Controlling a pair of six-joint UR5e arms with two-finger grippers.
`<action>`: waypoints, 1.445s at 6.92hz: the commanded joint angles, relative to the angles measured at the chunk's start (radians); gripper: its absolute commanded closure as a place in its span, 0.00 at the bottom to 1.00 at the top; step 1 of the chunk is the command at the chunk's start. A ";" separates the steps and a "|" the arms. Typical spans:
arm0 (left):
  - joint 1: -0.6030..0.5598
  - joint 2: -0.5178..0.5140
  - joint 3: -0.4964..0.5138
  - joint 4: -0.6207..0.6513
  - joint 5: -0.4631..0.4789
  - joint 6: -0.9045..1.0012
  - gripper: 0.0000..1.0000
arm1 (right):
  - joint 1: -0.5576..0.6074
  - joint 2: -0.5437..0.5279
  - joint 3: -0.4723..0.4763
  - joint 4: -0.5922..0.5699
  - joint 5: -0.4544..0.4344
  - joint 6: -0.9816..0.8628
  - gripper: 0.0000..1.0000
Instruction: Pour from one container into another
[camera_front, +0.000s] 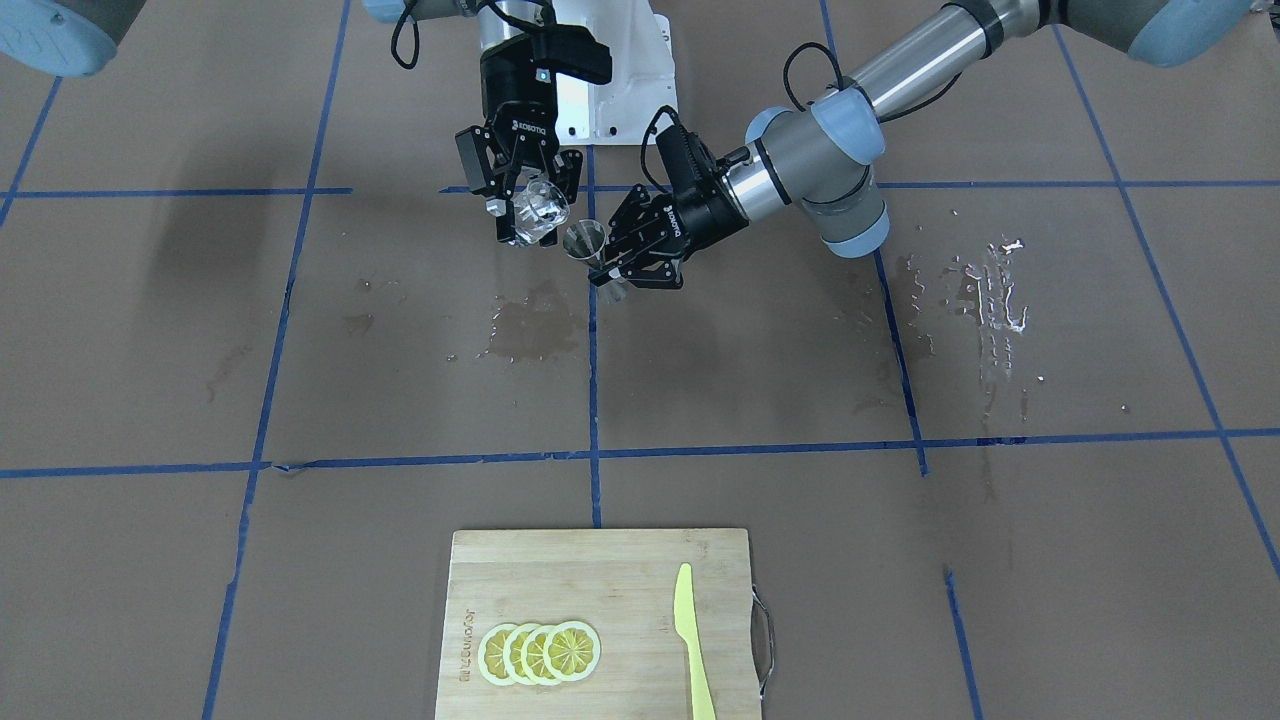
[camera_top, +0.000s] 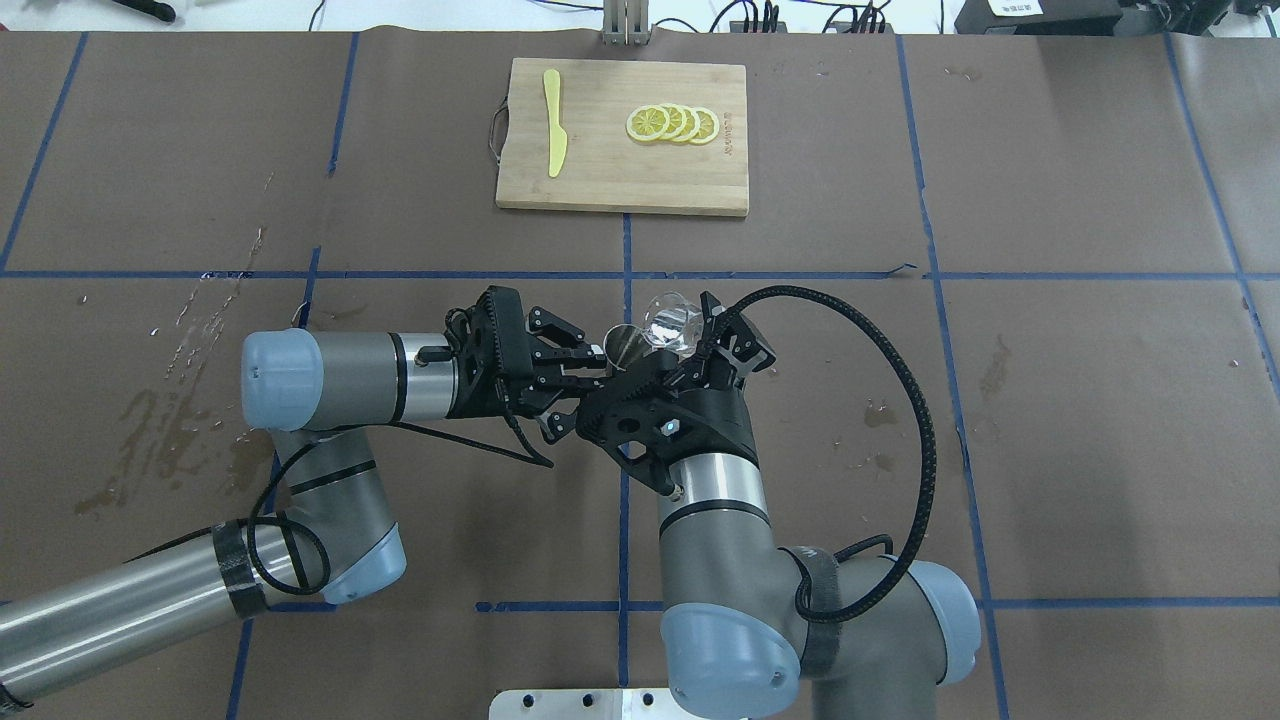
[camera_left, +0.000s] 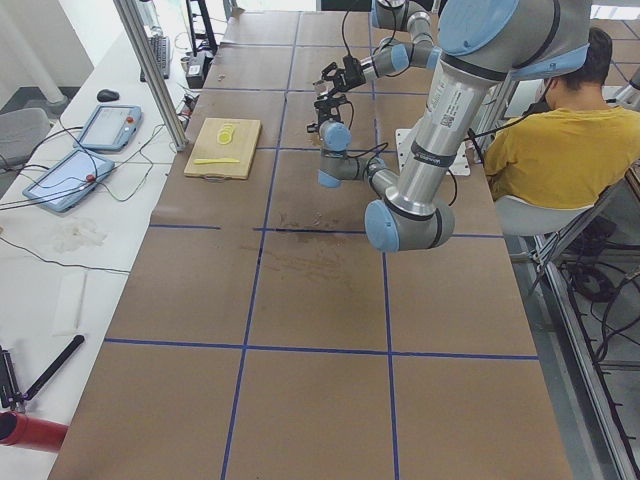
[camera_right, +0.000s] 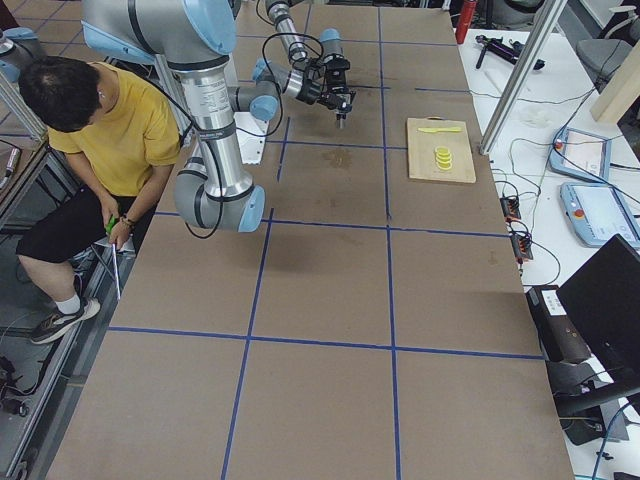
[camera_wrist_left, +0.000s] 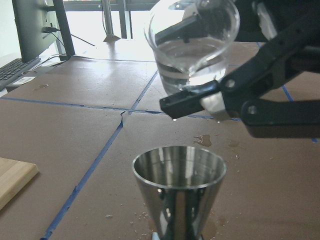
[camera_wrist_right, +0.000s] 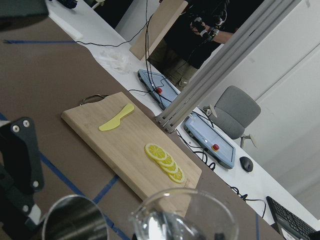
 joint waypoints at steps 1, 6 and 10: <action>0.001 0.000 -0.001 0.000 0.000 0.000 1.00 | -0.002 0.018 -0.004 -0.071 -0.005 -0.021 1.00; -0.001 0.000 -0.003 0.000 0.000 0.000 1.00 | -0.001 0.043 -0.004 -0.126 -0.042 -0.258 1.00; 0.001 0.000 -0.003 -0.003 0.000 0.000 1.00 | 0.001 0.045 -0.002 -0.155 -0.073 -0.358 1.00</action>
